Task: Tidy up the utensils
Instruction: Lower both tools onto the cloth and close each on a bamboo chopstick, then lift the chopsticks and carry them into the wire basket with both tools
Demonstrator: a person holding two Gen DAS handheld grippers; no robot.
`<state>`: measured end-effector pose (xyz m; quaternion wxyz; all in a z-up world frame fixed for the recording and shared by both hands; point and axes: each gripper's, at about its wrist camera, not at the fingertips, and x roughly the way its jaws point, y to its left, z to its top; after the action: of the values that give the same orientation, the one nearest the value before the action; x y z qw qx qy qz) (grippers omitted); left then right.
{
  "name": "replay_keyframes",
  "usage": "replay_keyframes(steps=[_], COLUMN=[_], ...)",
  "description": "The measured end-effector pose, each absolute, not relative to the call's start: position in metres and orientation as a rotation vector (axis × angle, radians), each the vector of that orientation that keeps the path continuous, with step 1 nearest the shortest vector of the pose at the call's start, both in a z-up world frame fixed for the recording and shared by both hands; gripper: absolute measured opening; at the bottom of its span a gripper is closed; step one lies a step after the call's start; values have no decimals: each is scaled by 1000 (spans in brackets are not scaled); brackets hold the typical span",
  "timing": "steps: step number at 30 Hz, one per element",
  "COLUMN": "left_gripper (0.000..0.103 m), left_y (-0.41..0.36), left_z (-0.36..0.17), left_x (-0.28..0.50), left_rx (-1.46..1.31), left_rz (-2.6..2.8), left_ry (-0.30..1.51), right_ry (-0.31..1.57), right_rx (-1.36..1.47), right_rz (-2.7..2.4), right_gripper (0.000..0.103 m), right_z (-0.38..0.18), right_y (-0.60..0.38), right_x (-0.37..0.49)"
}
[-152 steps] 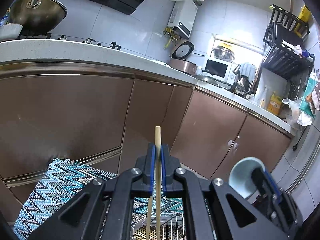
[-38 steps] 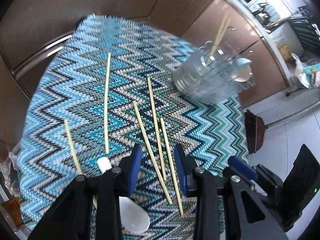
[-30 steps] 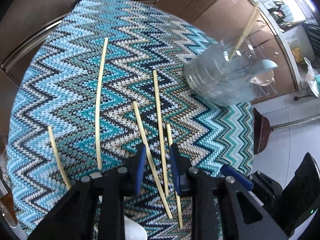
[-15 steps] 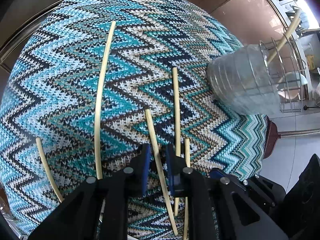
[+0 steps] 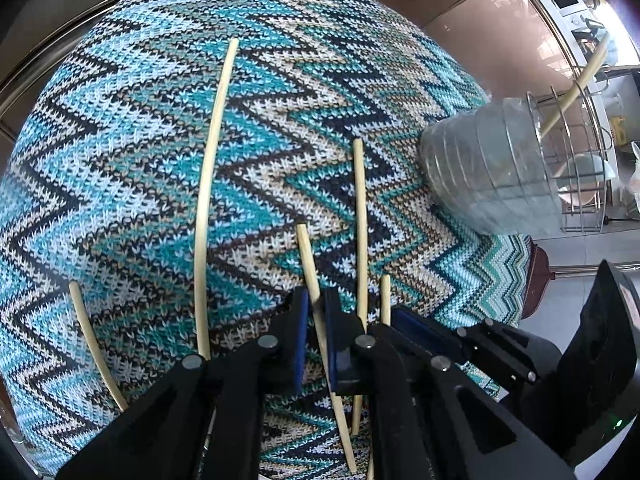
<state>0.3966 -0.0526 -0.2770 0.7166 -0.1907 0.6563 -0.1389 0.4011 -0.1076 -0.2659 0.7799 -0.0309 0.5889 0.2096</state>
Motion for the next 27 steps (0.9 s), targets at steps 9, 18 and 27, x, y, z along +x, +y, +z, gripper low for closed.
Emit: replay_keyframes(steps=[9, 18, 27], left_gripper=[7, 6, 5], left_y=[-58, -60, -60], left_z=[-275, -270, -234], left_x=[397, 388, 360], left_rx=[-395, -413, -404], left_rz=[-291, -247, -269], left_ry=[1456, 1417, 1278], right_ry=[1315, 1289, 1153], right_rx=[-34, 45, 60], right_rz=[455, 441, 418], right_gripper=[11, 6, 6], right_z=[-274, -268, -221], right_y=[-105, -114, -130], right_x=[413, 403, 354])
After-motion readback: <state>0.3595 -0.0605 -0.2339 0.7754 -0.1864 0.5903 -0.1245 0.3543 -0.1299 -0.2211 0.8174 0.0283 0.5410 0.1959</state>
